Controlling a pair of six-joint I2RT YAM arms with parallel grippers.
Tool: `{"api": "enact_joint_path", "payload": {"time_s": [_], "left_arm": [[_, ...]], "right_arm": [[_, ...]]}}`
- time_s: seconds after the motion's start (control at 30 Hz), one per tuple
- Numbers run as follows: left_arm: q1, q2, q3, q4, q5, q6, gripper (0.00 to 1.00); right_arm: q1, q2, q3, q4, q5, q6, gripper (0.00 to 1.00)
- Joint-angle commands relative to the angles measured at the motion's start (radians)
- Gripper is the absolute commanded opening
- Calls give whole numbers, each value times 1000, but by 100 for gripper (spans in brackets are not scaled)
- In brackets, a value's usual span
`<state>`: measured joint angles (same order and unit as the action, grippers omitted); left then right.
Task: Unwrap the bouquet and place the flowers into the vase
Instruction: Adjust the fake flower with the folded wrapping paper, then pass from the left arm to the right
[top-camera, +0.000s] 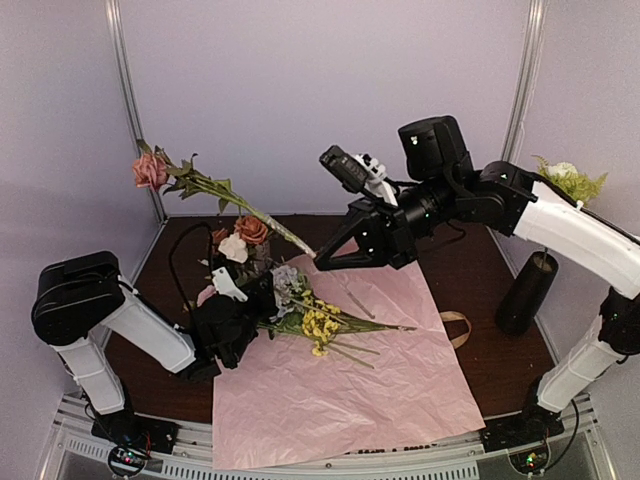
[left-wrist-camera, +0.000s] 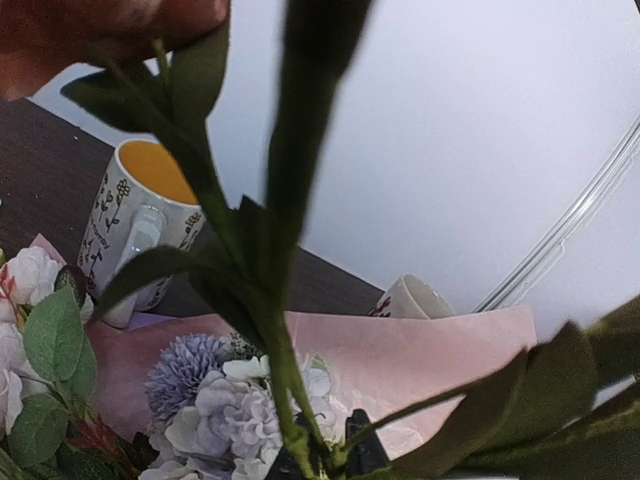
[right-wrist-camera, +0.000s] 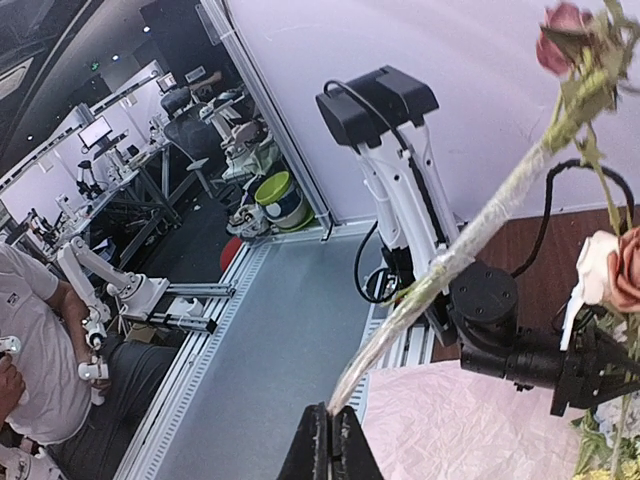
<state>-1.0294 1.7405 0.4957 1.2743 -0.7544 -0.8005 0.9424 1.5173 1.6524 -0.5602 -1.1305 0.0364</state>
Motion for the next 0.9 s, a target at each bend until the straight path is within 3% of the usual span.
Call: {"api": "enact_joint_path", "payload": {"time_s": [0.0,0.27,0.4,0.57,0.73,0.8,0.87], "left_arm": [[-11,0,1,-15,37,-21,12],[-52,-24,63,-42,91,162,12],[-67,-74,77,-89,113,230,13],[-67,-106,75,-209,130,140,21],[-61,-152,103,-557,95,-102,34],[-59,-203,164,-870,74,-223,48],[-57,-242,246,-1148,98,-230,57]], "right_arm": [[-19,-13,136,-19,-38,-44,0],[-122,57,244,-51,225,-58,0],[-146,68,132,-8,241,-51,0],[-148,32,-21,58,244,-42,0],[-152,21,-54,62,256,-49,0],[-151,22,-49,63,251,-47,0],[-151,24,-44,64,244,-45,0]]}}
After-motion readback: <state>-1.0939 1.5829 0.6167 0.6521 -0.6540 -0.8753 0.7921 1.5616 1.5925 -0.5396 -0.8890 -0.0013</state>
